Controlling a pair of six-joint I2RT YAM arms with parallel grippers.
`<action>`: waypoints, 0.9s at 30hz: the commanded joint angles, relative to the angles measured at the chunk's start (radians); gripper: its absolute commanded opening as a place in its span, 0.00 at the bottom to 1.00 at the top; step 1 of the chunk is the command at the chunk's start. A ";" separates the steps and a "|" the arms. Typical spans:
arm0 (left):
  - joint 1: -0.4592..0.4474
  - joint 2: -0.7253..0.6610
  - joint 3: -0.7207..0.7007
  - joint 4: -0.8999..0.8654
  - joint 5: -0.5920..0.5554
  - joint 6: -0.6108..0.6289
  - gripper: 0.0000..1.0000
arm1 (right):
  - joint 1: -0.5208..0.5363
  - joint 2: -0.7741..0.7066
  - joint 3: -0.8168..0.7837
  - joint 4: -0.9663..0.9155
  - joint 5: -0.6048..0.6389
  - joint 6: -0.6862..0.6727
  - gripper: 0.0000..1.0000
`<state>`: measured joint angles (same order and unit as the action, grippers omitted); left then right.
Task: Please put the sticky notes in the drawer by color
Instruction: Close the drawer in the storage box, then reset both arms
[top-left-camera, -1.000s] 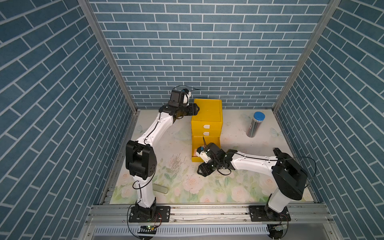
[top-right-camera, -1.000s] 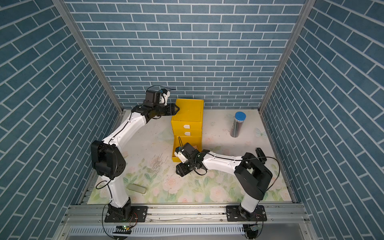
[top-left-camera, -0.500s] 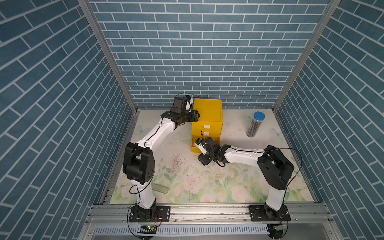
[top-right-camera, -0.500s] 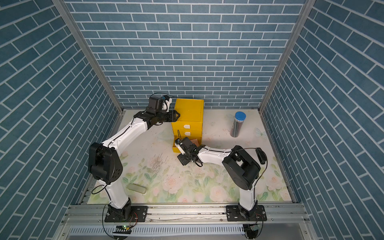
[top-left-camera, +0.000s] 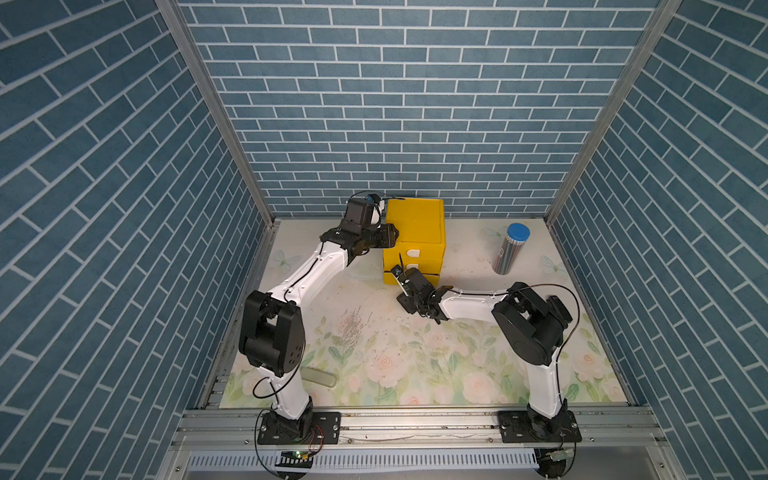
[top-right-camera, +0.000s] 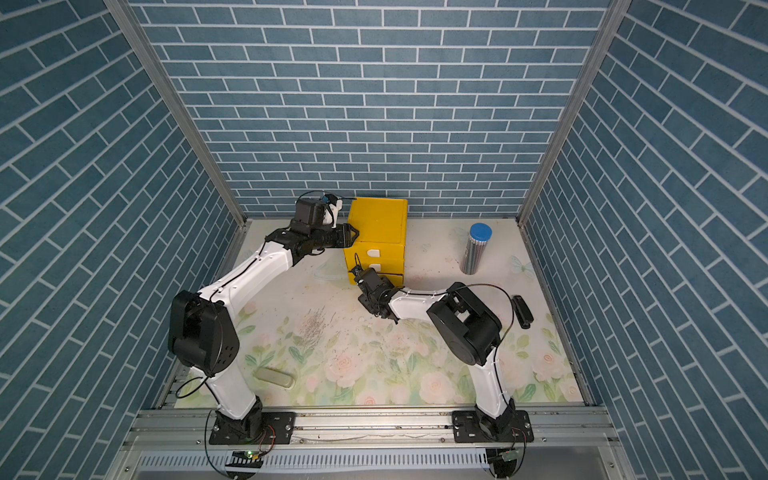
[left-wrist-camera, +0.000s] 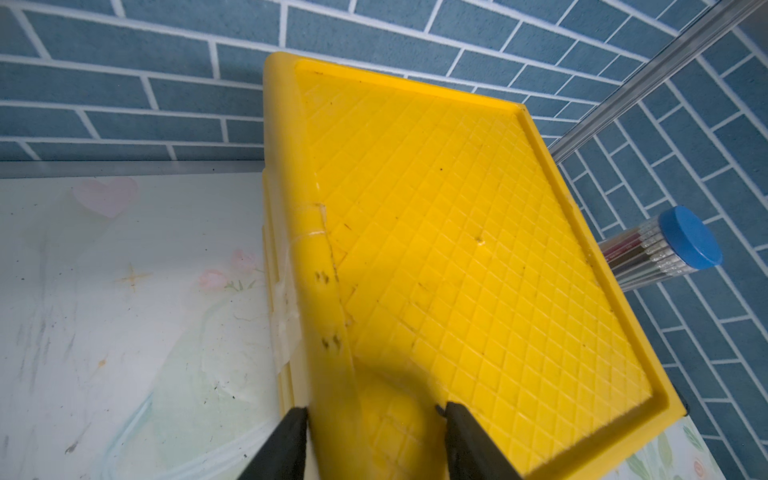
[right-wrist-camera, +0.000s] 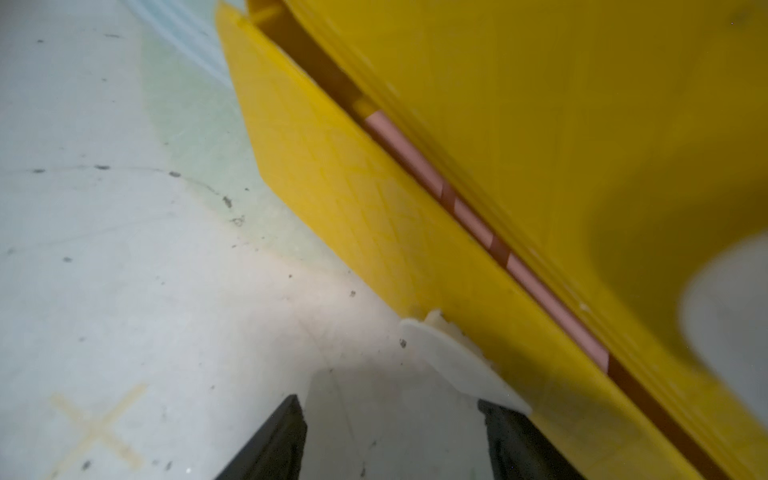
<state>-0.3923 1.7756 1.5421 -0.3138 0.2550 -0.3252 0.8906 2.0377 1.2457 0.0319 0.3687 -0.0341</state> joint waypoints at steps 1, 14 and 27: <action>-0.010 0.000 -0.033 -0.102 -0.011 0.014 0.58 | 0.021 0.028 0.053 0.020 0.095 -0.028 0.73; -0.010 -0.203 0.026 -0.037 -0.080 0.007 1.00 | 0.047 -0.369 -0.068 0.029 -0.190 0.024 0.82; 0.046 -0.740 -0.808 0.519 -0.580 0.244 1.00 | -0.252 -0.916 -0.600 0.357 -0.131 -0.165 1.00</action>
<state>-0.3641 1.0439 0.8951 0.0685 -0.1856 -0.1635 0.7277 1.1404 0.7368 0.3374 0.2050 -0.1574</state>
